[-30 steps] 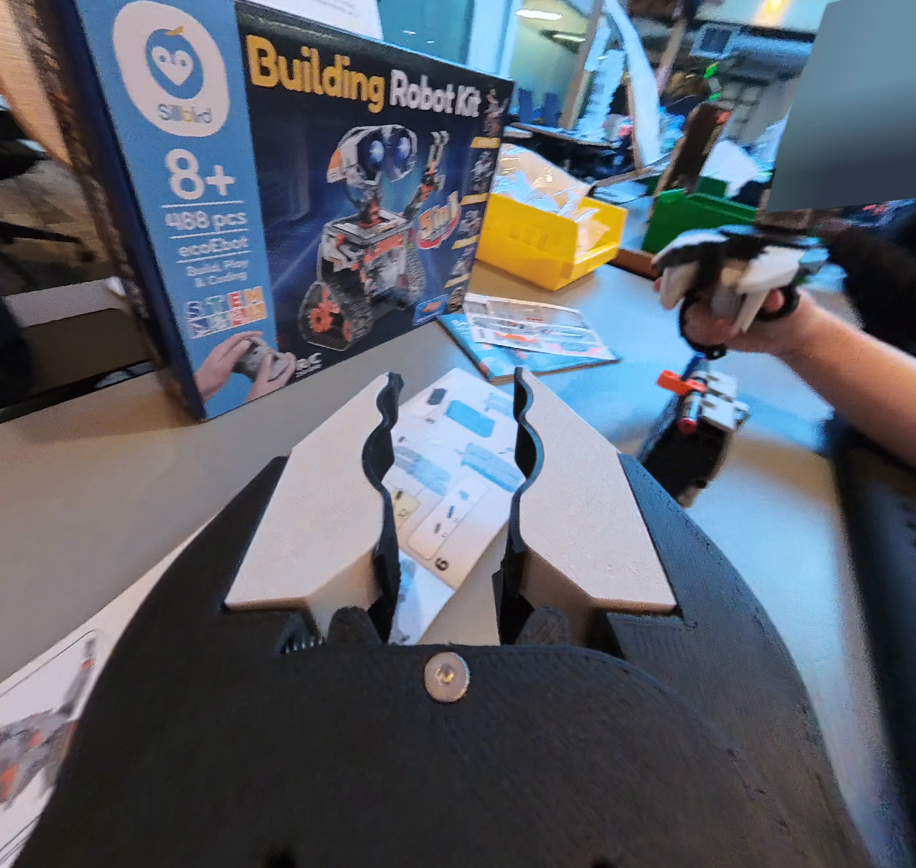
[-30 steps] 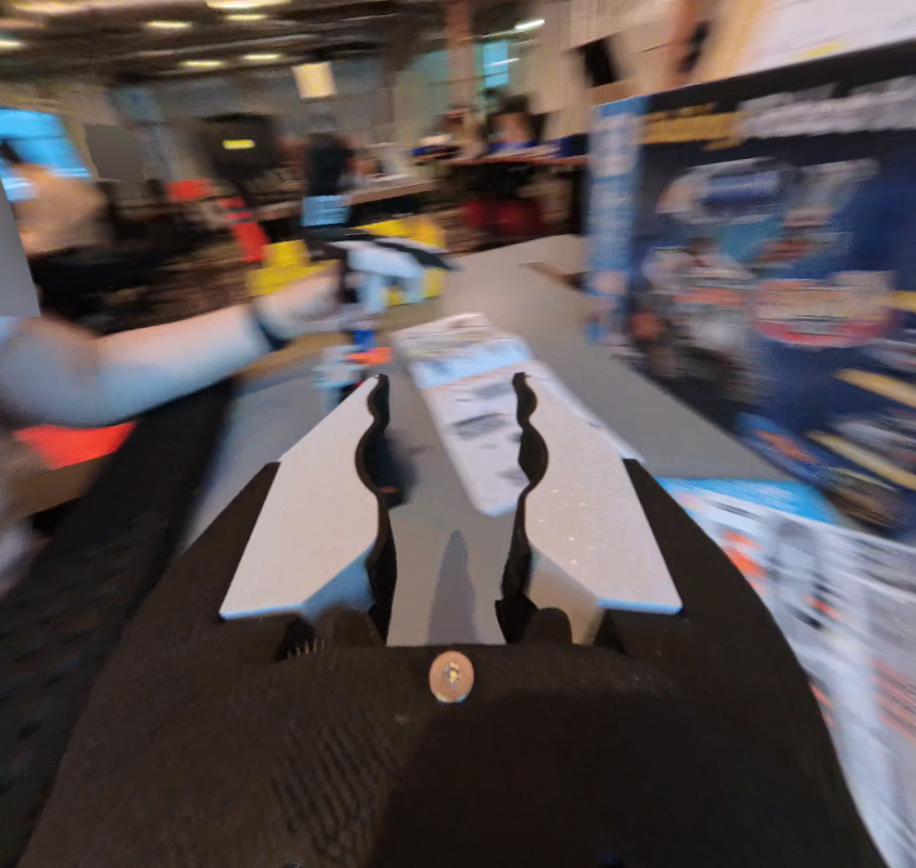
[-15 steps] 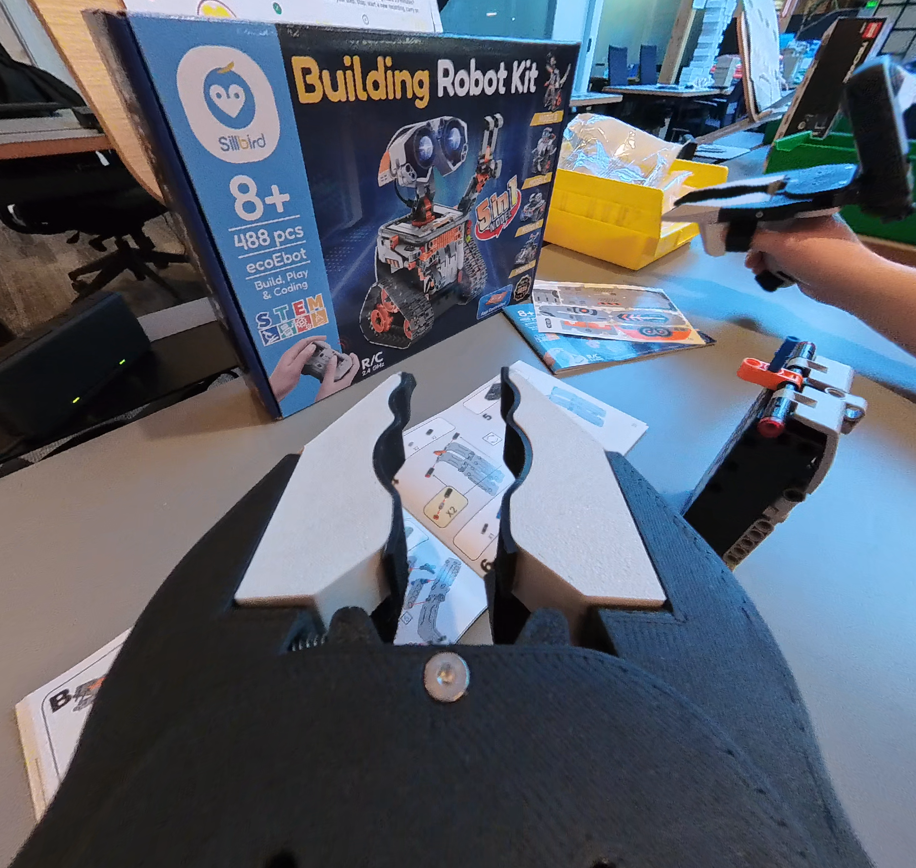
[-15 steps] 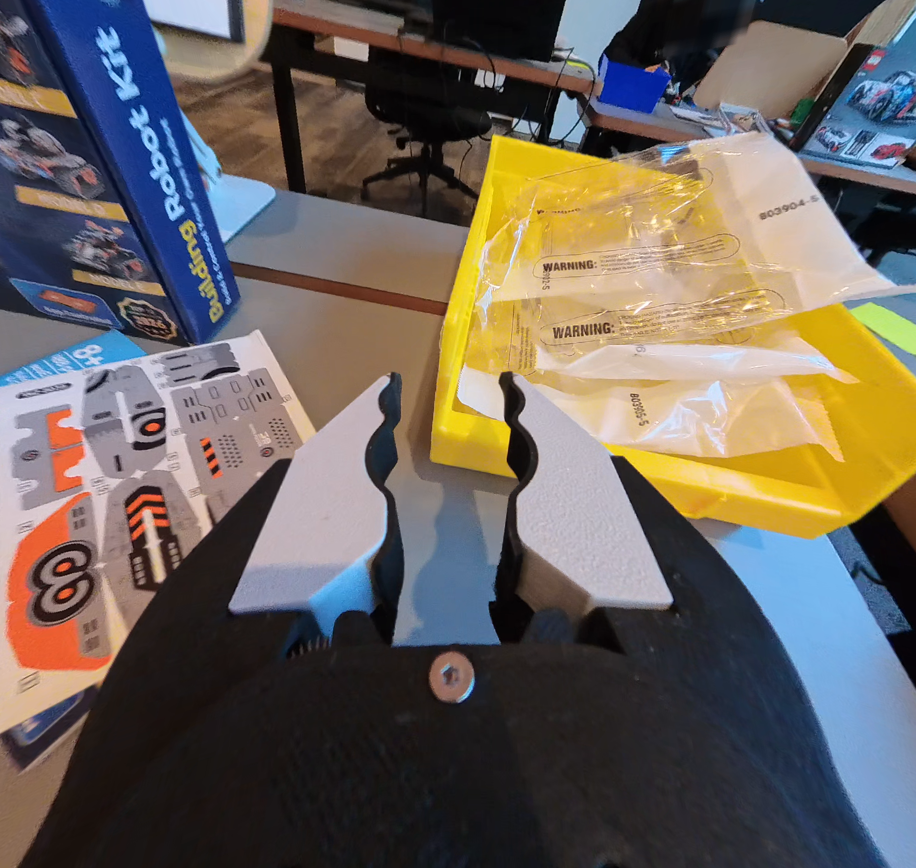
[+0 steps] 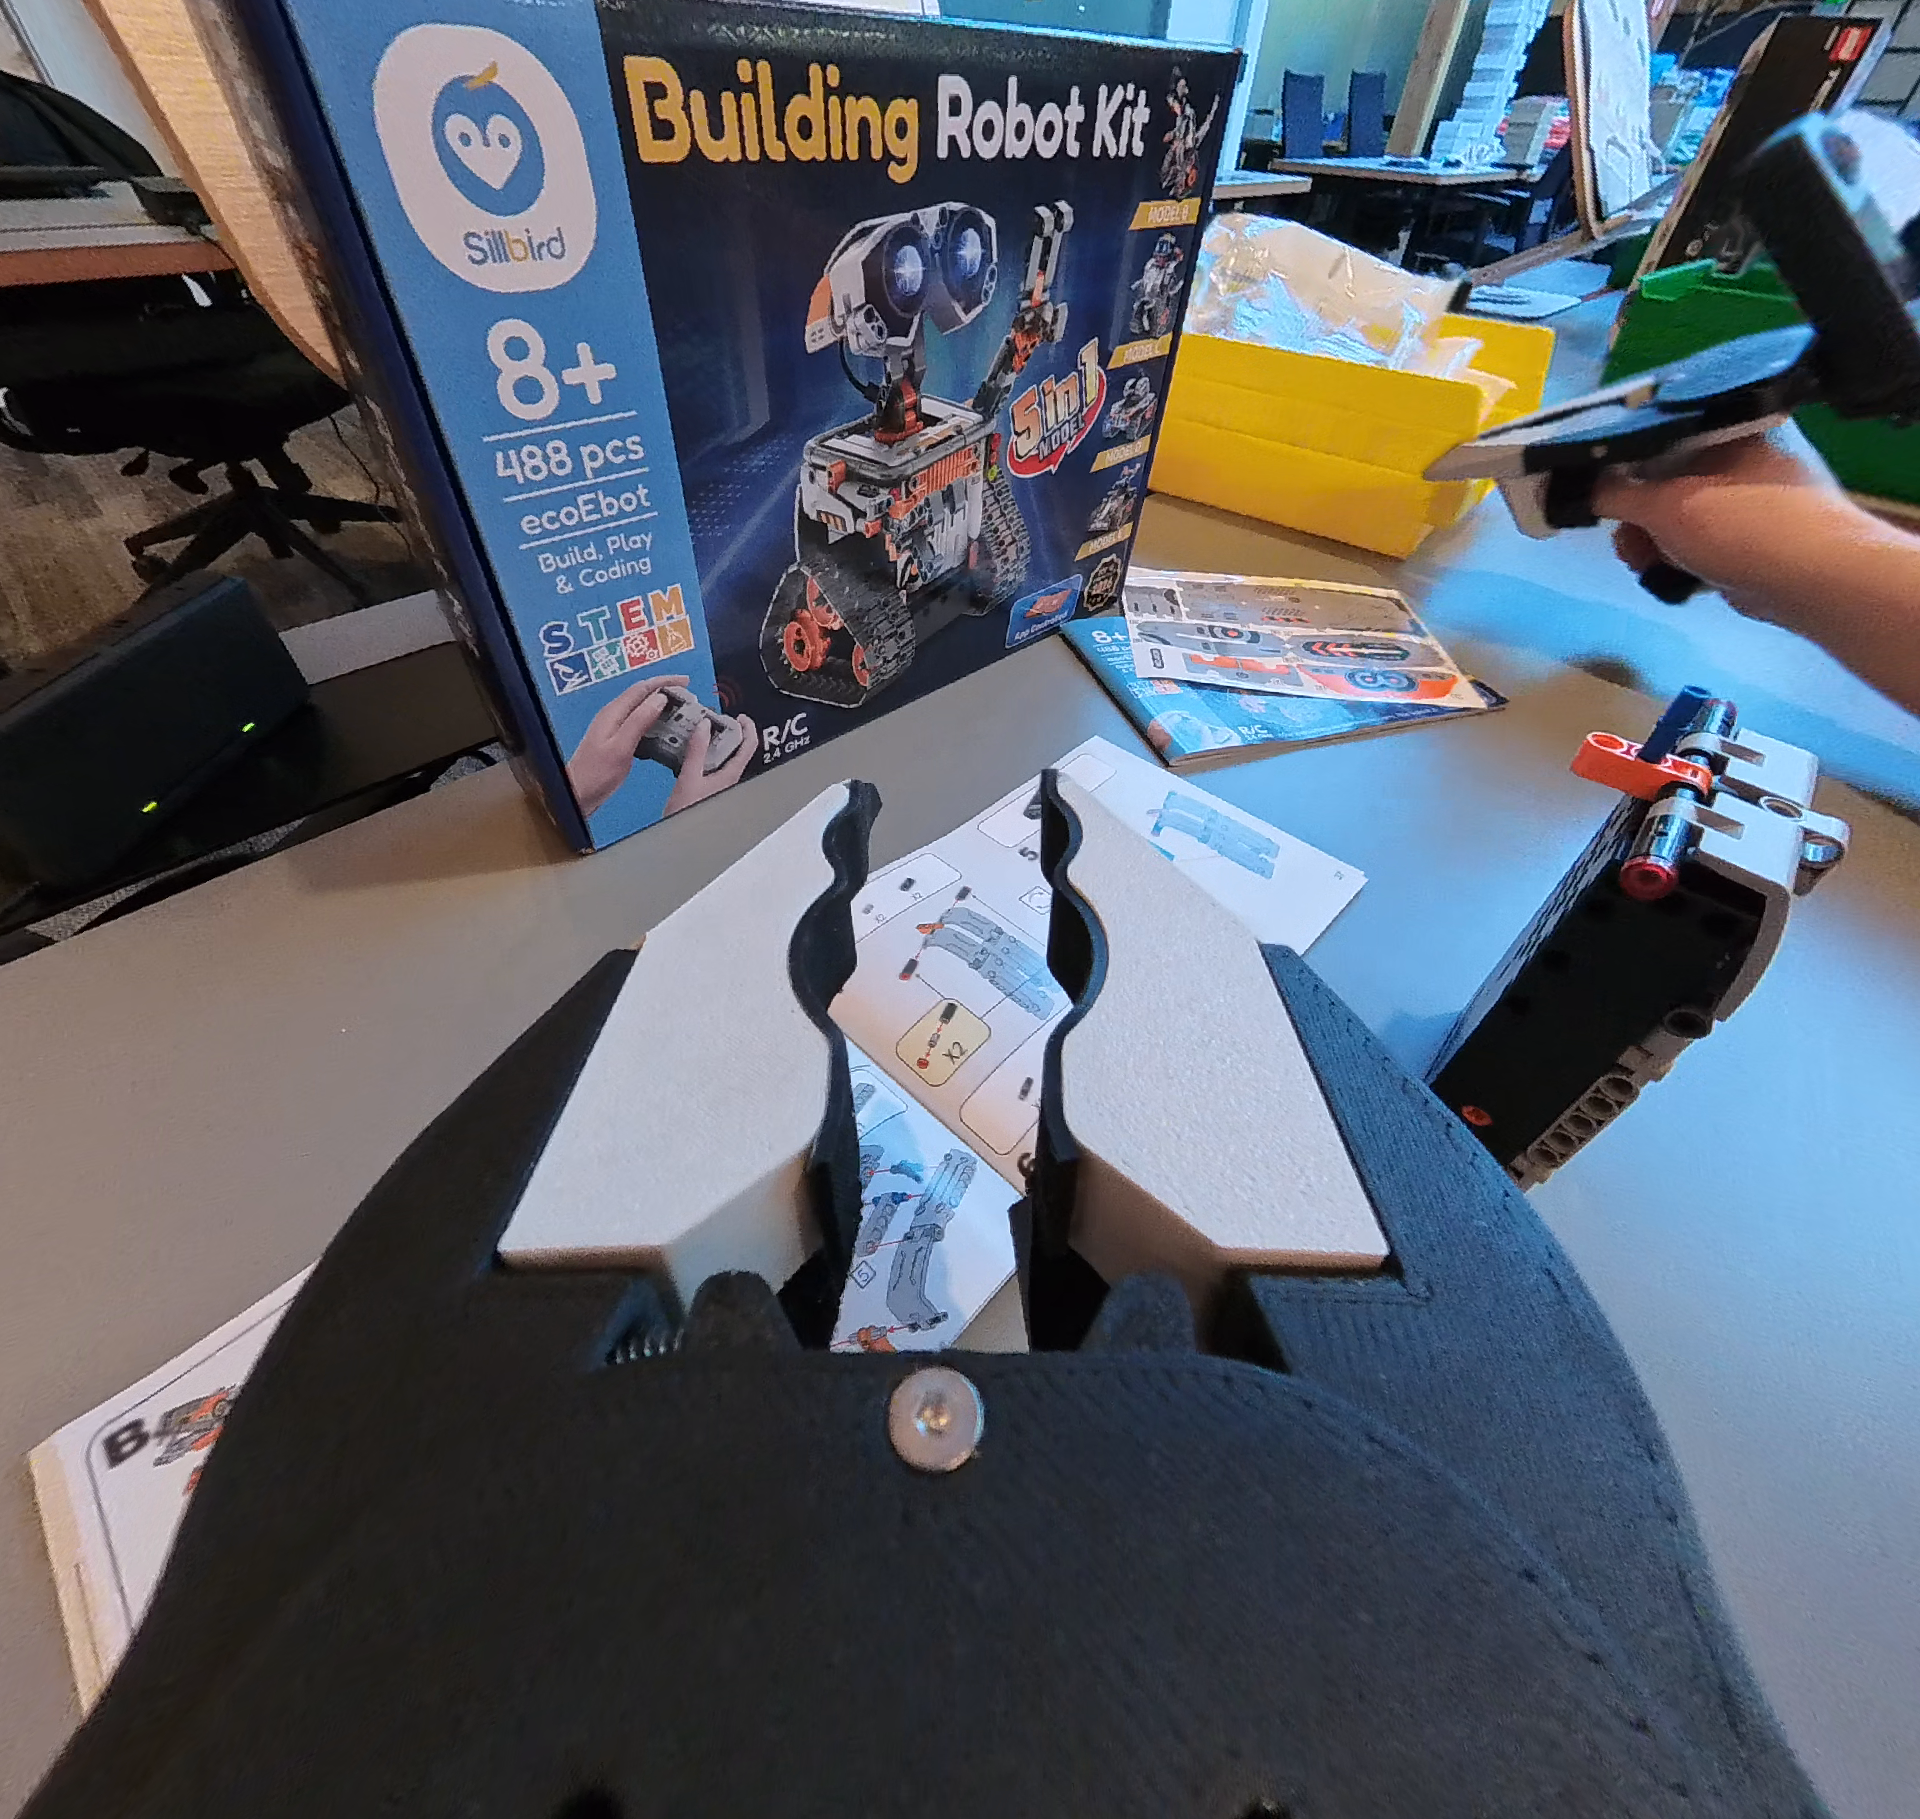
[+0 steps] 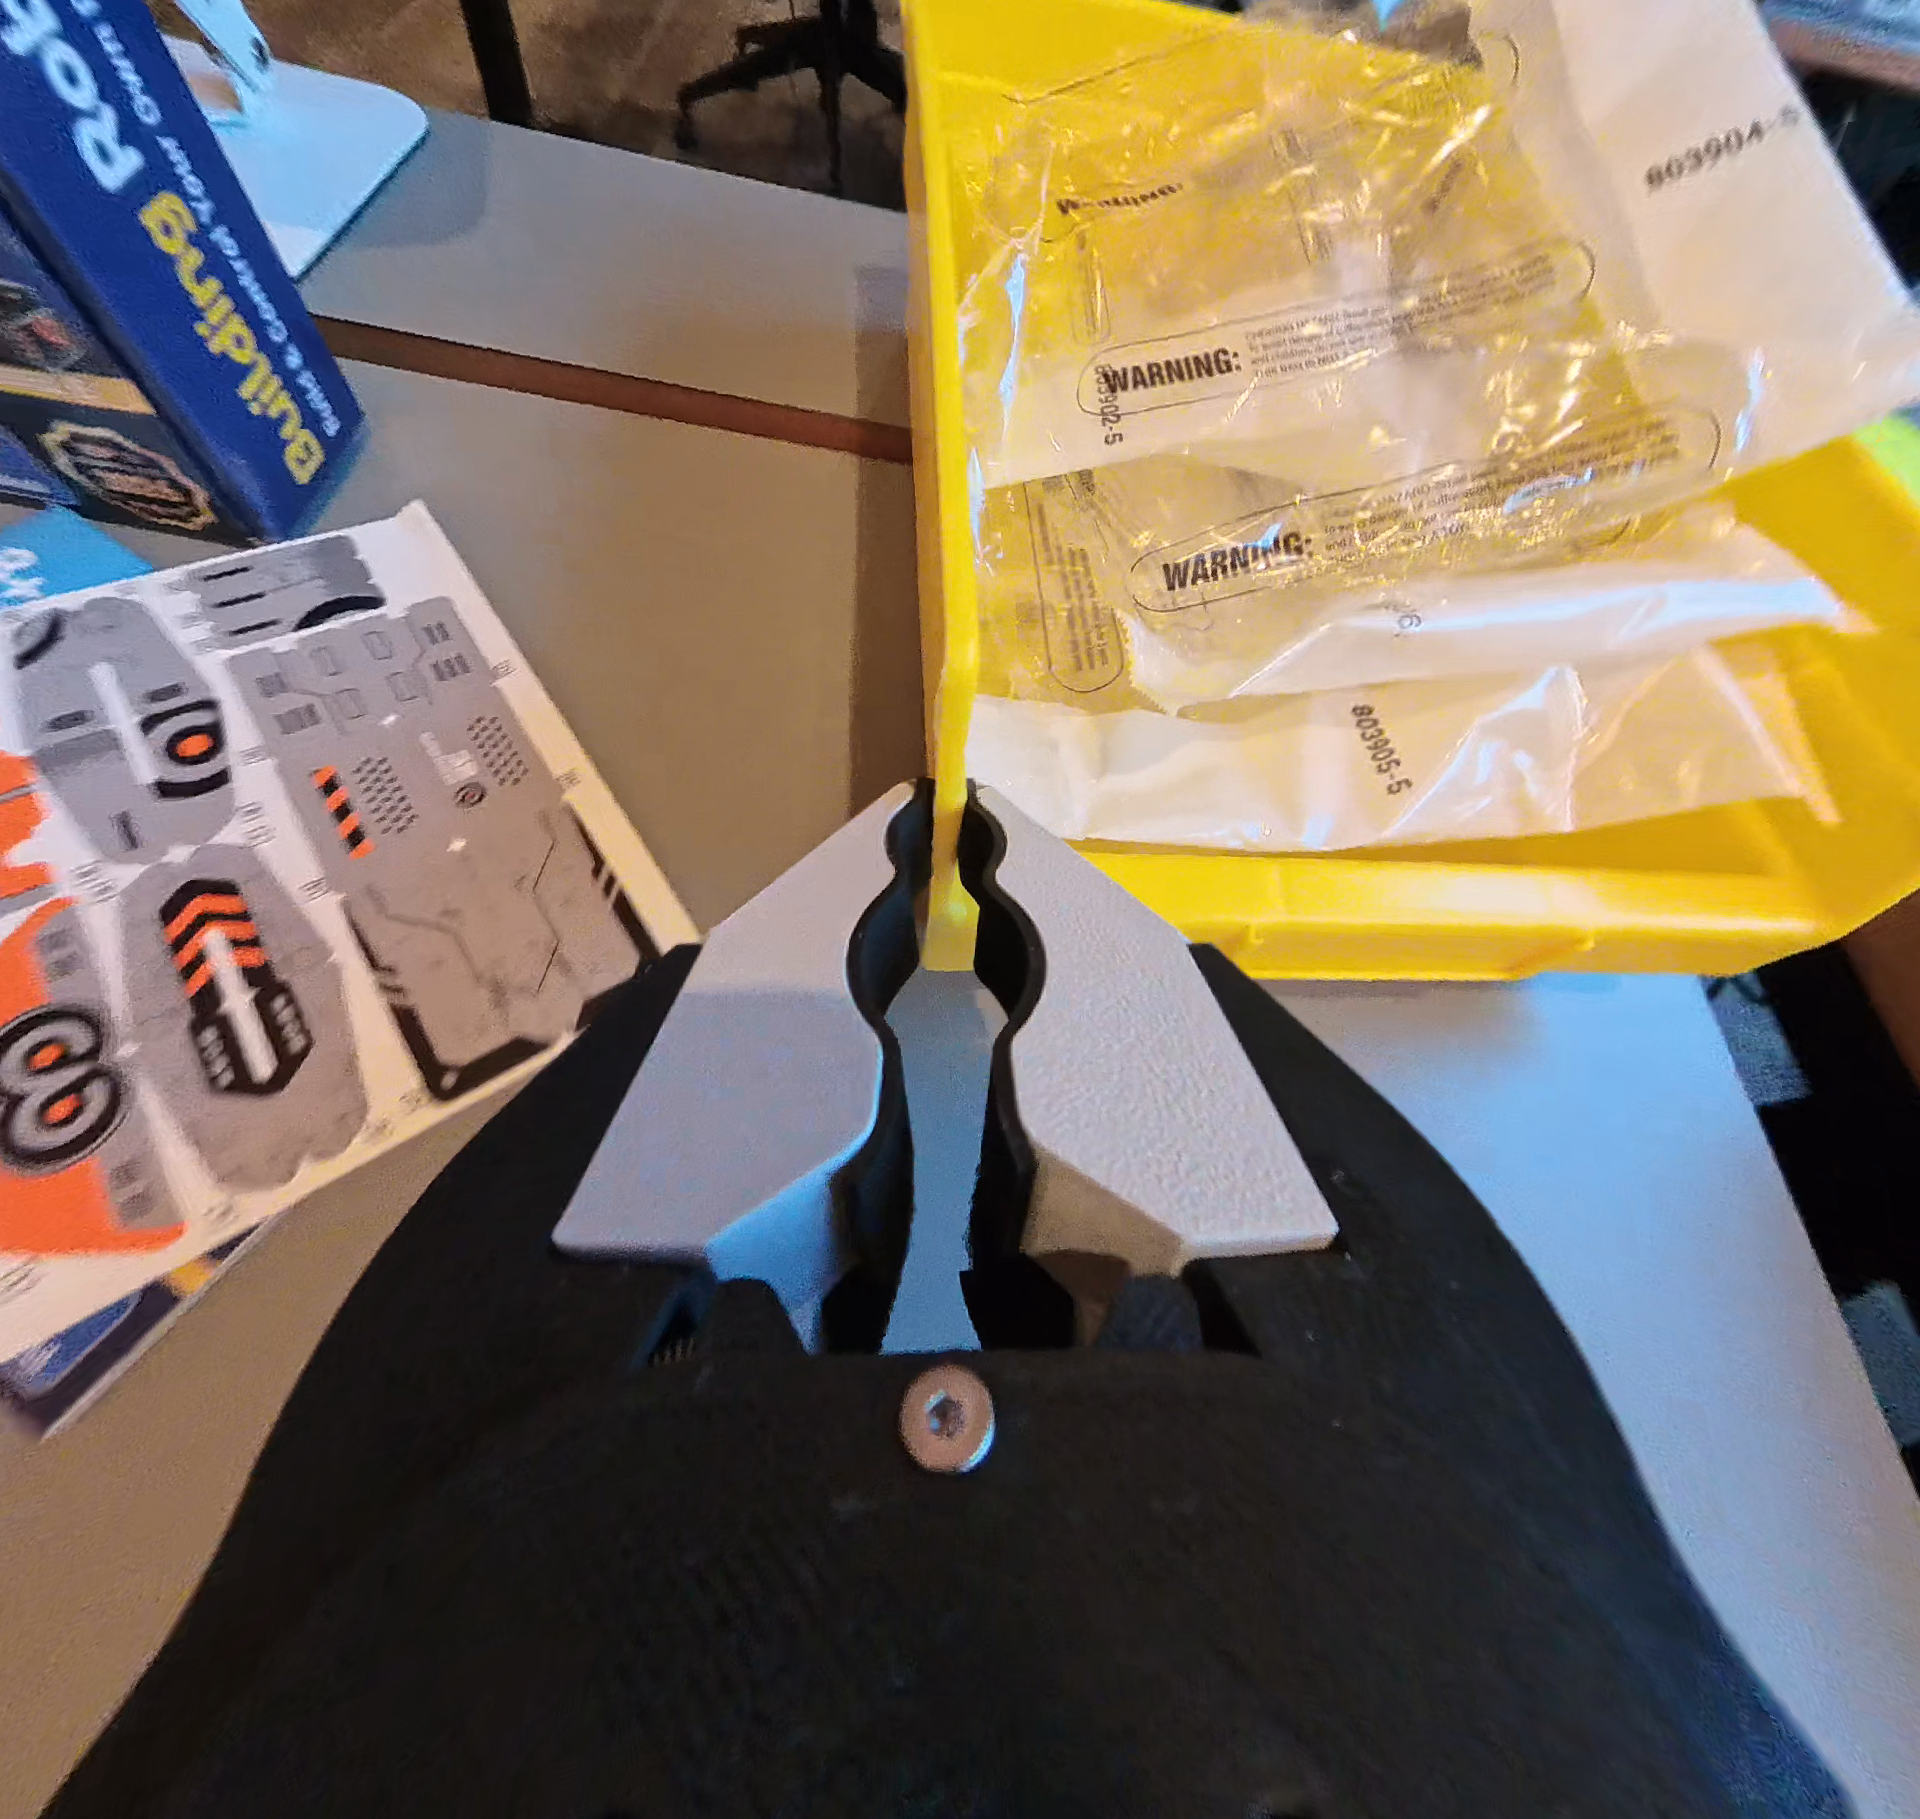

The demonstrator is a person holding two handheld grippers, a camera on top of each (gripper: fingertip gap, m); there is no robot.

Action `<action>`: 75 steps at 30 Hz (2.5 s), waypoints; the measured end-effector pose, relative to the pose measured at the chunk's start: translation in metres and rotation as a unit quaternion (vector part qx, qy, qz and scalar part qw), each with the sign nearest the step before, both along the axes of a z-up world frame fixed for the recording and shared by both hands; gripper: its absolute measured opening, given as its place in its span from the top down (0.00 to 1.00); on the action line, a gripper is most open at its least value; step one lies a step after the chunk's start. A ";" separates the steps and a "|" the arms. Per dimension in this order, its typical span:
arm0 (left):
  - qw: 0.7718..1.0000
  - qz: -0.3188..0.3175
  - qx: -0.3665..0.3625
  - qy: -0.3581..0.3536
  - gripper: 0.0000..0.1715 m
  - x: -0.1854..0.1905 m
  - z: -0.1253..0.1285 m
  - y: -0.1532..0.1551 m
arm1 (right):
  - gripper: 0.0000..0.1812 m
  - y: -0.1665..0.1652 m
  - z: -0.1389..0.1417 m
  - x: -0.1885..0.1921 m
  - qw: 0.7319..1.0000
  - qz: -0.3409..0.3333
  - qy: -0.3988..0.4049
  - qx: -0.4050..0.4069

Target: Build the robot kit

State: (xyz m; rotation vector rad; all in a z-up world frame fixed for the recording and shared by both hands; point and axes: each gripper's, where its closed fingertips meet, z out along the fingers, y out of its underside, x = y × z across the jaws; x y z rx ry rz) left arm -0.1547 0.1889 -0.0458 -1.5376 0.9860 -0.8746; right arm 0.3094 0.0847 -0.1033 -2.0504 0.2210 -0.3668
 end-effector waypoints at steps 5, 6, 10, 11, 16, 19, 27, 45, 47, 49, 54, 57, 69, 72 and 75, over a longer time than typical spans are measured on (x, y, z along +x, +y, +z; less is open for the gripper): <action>1.000 -0.001 -0.007 -0.017 0.82 -0.003 0.007 0.000 | 0.98 -0.048 -0.001 -0.003 1.000 -0.007 0.009 -0.016; 1.000 0.000 -0.006 -0.019 0.82 -0.004 0.008 0.000 | 0.98 -0.059 -0.001 -0.006 1.000 -0.015 0.014 -0.015; 1.000 0.005 -0.007 -0.022 0.82 -0.007 0.010 0.002 | 0.98 -0.097 -0.001 -0.027 0.999 -0.036 0.027 -0.012; 1.000 0.007 -0.009 -0.026 0.83 -0.007 0.011 0.003 | 0.98 -0.103 -0.001 -0.034 0.999 -0.040 0.023 -0.016; 0.999 0.012 -0.018 -0.035 0.83 -0.013 0.012 0.006 | 0.98 -0.134 -0.001 -0.054 0.998 -0.050 0.033 -0.004; 0.999 0.023 -0.019 -0.034 0.83 -0.019 0.012 0.011 | 0.98 -0.148 -0.001 -0.063 0.998 -0.050 0.040 0.003; 0.997 0.055 -0.033 -0.037 0.81 -0.033 0.016 0.020 | 0.77 -0.161 0.043 -0.080 0.993 -0.061 -0.069 0.070; 0.982 0.168 -0.040 0.075 0.78 -0.008 -0.026 0.017 | 1.00 0.048 0.035 -0.233 0.978 0.209 -0.007 0.022; 0.981 0.175 -0.031 0.074 0.79 -0.010 -0.025 0.021 | 1.00 0.047 0.029 -0.230 0.978 0.210 -0.015 0.014; 0.979 0.192 -0.009 0.075 0.80 -0.013 -0.023 0.029 | 1.00 0.046 0.025 -0.227 0.978 0.208 0.000 0.023; 0.983 0.156 -0.017 0.098 0.85 0.010 -0.004 0.035 | 1.00 0.042 0.015 -0.236 0.965 0.254 0.051 0.043; 0.982 0.159 0.004 0.105 0.85 0.016 0.016 0.041 | 1.00 0.046 0.021 -0.244 0.954 0.288 0.050 0.069; 0.991 0.110 -0.014 0.073 0.95 0.018 -0.015 0.024 | 1.00 0.051 0.019 -0.250 0.942 0.327 0.009 0.074; 0.989 0.107 0.027 0.094 1.00 0.020 -0.016 0.023 | 1.00 0.047 0.021 -0.262 0.931 0.356 0.018 0.083; 0.991 0.070 0.012 0.110 1.00 0.027 -0.022 0.013 | 1.00 0.043 0.023 -0.276 0.919 0.388 0.002 0.074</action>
